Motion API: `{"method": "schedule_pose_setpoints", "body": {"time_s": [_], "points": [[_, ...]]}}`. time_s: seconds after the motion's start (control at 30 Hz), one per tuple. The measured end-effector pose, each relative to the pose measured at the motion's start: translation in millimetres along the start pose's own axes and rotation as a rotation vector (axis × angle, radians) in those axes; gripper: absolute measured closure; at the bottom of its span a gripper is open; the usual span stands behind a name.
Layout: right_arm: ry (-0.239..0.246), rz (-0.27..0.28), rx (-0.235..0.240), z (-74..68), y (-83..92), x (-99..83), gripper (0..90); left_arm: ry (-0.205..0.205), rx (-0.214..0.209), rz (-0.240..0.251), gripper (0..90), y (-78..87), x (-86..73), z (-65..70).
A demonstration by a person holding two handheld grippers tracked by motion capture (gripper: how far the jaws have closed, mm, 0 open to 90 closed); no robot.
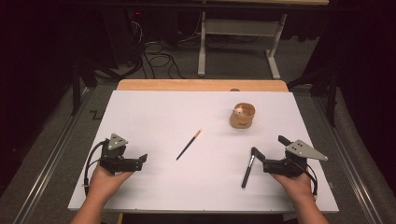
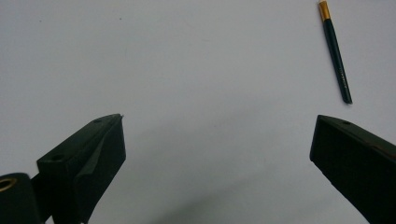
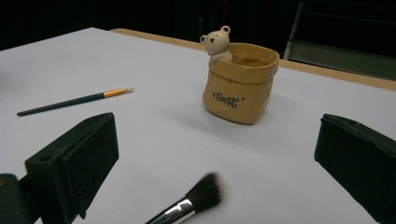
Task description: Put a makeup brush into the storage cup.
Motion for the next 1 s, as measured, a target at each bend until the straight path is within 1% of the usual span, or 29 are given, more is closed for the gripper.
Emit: {"method": "schedule_pose_setpoints", "body": {"time_s": [0.1,0.2,0.23,0.33,0.47,0.53,0.63,0.73,0.8,0.9,1.0], "points": [[-0.001,-0.002,-0.001,-0.7,0.5,0.4,0.3,-0.001,0.002,-0.011,4.2,-0.1,-0.2,0.5],[0.007,0.001,0.002,-0.5,0.6,0.8,0.3,-0.007,0.008,-0.024,4.4,-0.7,0.2,1.1],[0.007,0.001,0.002,-0.5,0.6,0.8,0.3,-0.001,0.006,-0.036,4.4,-1.0,0.2,2.0],[-0.003,0.003,-0.001,0.7,2.1,0.6,0.3,-0.003,0.008,-0.062,4.4,-3.6,1.4,2.8],[-0.003,0.004,0.001,1.3,2.4,0.4,0.3,-0.009,0.015,-0.098,4.4,-7.6,3.7,2.7],[-0.004,0.005,0.002,1.1,2.7,0.5,0.3,-0.002,0.017,-0.114,4.4,-8.6,5.0,3.0],[-0.012,0.004,0.001,1.0,3.7,0.0,0.3,0.005,0.008,-0.139,4.7,-9.6,5.4,3.5],[-0.008,0.0,-0.003,1.3,4.1,-1.0,0.3,0.015,-0.003,-0.171,4.6,-10.8,5.1,2.2],[-0.008,-0.005,0.0,1.6,4.0,-1.9,0.3,0.022,-0.004,-0.19,4.8,-10.6,5.5,1.2],[-0.007,-0.015,0.003,1.7,3.0,-3.5,0.3,0.03,-0.001,-0.211,5.0,-9.4,7.4,1.3],[-0.013,-0.021,0.004,1.7,1.9,-4.2,0.3,0.049,-0.011,-0.225,4.9,-8.2,9.6,2.7]]}}
Point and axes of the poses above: each handheld gripper's, and its own axes: y roughly backward along the jaws, x roughly out of its top, z roughly to its right, the point moved 4 cm from there along -y, roughly forward along the jaws, and after that the axes turned 9 degrees about z, right-handed, at the moved point
